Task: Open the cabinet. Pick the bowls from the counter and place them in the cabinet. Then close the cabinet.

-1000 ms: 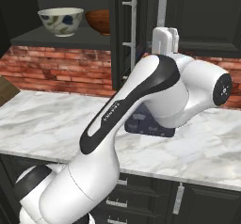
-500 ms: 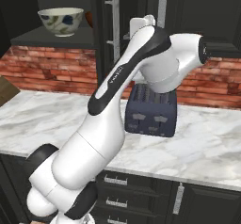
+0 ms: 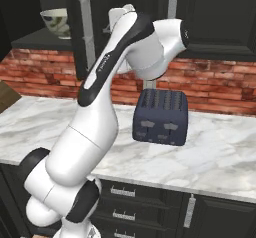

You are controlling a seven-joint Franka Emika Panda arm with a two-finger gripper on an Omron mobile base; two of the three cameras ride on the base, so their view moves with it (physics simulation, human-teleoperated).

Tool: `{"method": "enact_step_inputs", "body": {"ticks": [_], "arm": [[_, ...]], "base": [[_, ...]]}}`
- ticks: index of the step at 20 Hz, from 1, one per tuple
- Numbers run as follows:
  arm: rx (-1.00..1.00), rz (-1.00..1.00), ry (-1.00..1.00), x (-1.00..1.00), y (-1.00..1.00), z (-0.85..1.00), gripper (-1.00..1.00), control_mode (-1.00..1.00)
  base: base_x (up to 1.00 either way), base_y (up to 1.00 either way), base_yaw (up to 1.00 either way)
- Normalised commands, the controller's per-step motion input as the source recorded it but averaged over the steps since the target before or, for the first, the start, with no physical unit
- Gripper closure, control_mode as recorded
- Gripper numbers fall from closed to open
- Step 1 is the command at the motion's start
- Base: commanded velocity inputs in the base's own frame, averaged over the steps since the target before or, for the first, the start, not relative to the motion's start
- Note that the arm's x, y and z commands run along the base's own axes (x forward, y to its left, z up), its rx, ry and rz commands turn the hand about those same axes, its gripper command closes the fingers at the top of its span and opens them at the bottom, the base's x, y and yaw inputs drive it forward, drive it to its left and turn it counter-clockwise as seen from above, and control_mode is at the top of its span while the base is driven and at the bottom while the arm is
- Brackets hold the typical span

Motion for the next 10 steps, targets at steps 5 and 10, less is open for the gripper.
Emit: {"method": "enact_step_inputs", "body": {"ticks": [5,10], "arm": [[-0.13,-0.26,-0.06,0.8,0.58,-0.18,-1.0,-1.0],[-0.22,-0.27,-0.1,1.0,0.35,-0.51,-1.0,-1.0]], "base": [[0.0,0.0,0.0],[0.0,0.0,0.0]]}}
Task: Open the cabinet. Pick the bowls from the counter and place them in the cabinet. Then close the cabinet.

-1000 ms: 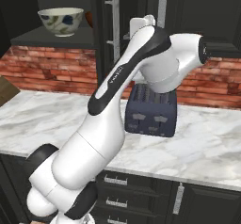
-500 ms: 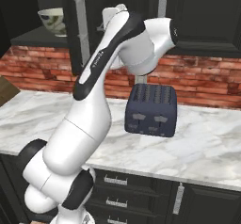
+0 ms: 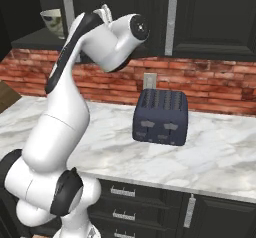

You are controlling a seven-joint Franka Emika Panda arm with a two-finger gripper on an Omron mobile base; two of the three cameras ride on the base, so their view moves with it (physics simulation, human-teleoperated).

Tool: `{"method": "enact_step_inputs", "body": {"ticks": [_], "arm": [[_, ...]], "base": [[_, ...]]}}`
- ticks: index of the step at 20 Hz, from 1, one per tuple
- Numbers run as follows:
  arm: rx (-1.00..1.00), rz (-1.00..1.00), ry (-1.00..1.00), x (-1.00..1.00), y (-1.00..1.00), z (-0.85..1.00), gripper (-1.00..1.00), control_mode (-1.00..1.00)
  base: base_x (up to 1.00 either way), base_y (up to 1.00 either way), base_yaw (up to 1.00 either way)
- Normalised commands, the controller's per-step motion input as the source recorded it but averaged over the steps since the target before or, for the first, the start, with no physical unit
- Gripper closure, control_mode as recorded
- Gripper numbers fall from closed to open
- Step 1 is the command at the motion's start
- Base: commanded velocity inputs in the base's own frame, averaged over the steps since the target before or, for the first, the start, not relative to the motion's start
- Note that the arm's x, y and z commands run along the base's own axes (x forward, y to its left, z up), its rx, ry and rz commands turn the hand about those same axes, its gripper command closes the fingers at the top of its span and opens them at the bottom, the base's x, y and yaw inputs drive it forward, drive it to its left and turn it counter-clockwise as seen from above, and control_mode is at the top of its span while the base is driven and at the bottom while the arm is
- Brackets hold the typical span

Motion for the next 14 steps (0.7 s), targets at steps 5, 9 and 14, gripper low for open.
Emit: {"method": "enact_step_inputs", "body": {"ticks": [5,9,14], "arm": [[-0.17,-0.27,-0.08,1.0,0.26,-0.49,-1.0,-1.0],[-0.1,-0.23,-0.02,0.88,0.23,-0.27,-1.0,-1.0],[-0.04,-0.2,0.0,0.7,0.18,-0.12,-1.0,-1.0]], "base": [[0.0,0.0,0.0],[0.0,0.0,0.0],[0.0,0.0,0.0]]}}
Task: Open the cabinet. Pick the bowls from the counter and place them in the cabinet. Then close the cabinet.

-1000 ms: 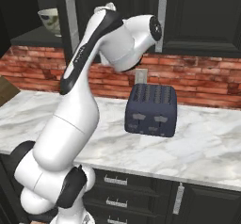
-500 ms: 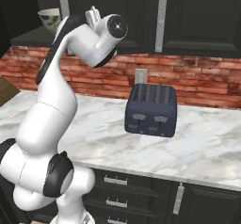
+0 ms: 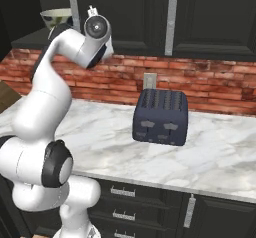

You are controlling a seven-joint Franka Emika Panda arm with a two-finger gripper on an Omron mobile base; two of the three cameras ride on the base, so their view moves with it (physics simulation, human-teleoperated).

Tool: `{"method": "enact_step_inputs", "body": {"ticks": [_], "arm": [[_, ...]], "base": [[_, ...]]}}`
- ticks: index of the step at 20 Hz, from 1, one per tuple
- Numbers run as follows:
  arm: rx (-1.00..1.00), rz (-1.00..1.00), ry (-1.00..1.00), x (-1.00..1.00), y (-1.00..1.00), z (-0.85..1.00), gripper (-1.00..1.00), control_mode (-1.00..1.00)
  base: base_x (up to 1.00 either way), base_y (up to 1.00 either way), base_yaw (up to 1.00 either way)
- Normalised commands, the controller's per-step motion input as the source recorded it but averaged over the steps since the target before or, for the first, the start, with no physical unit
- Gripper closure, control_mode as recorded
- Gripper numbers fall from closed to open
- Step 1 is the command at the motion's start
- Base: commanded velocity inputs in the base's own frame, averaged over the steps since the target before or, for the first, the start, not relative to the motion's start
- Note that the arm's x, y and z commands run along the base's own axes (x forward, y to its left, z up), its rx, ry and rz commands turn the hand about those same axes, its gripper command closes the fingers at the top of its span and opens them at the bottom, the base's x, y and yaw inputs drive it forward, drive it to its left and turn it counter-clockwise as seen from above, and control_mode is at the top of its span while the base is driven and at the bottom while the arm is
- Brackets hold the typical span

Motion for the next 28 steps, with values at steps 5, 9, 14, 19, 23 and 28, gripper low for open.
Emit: {"method": "enact_step_inputs", "body": {"ticks": [5,9,14,19,23,28], "arm": [[0.0,-0.13,0.0,0.43,0.09,-0.01,-1.0,-1.0],[0.0,0.0,-0.11,-1.0,0.16,-0.13,-1.0,-1.0],[0.0,0.0,-0.29,-1.0,0.09,0.0,-1.0,-1.0],[0.0,0.0,-0.18,-1.0,0.29,0.0,-1.0,-1.0],[-0.04,0.0,-0.06,-1.0,0.55,0.0,-1.0,-1.0],[-0.12,-0.02,0.06,-1.0,0.68,0.01,-1.0,-1.0]], "base": [[0.0,0.0,0.0],[0.0,0.0,0.0],[0.0,0.0,0.0],[0.0,0.0,0.0],[0.0,0.0,0.0],[0.0,0.0,0.0]]}}
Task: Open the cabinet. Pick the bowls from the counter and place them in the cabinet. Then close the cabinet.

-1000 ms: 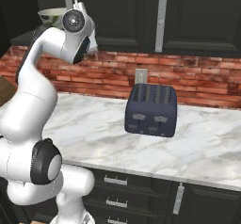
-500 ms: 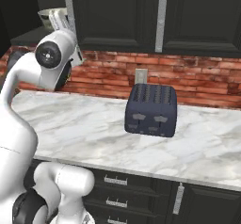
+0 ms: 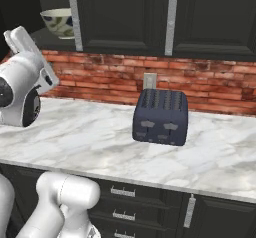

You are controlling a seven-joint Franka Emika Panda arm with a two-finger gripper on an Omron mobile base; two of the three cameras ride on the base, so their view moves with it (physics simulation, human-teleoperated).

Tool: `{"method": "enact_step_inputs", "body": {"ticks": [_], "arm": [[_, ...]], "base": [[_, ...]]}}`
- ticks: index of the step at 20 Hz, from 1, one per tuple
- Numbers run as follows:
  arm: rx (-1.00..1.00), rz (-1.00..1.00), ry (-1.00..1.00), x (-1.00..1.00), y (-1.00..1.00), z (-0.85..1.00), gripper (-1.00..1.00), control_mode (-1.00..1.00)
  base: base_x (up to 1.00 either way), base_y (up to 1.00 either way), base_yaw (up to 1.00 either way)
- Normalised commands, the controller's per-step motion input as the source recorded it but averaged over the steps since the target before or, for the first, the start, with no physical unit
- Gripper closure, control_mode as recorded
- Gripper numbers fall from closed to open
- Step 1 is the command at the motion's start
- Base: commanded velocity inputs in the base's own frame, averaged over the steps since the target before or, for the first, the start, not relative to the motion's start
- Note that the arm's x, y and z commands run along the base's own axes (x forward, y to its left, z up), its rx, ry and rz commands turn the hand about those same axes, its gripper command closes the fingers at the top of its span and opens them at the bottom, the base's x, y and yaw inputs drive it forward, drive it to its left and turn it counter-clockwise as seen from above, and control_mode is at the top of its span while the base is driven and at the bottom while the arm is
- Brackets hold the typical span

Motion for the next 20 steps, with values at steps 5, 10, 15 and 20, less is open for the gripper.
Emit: {"method": "enact_step_inputs", "body": {"ticks": [5,10,15,20], "arm": [[-0.13,-0.11,0.22,-1.0,0.49,0.0,-1.0,-1.0],[-0.04,-0.1,0.22,-1.0,0.07,0.03,-1.0,-1.0],[-0.13,0.03,-0.08,-1.0,0.4,-0.04,-1.0,-1.0],[-0.35,0.19,-0.08,-0.99,1.0,-0.14,-1.0,-1.0]], "base": [[0.0,0.0,0.0],[0.0,0.0,0.0],[0.0,0.0,0.0],[0.0,0.0,0.0]]}}
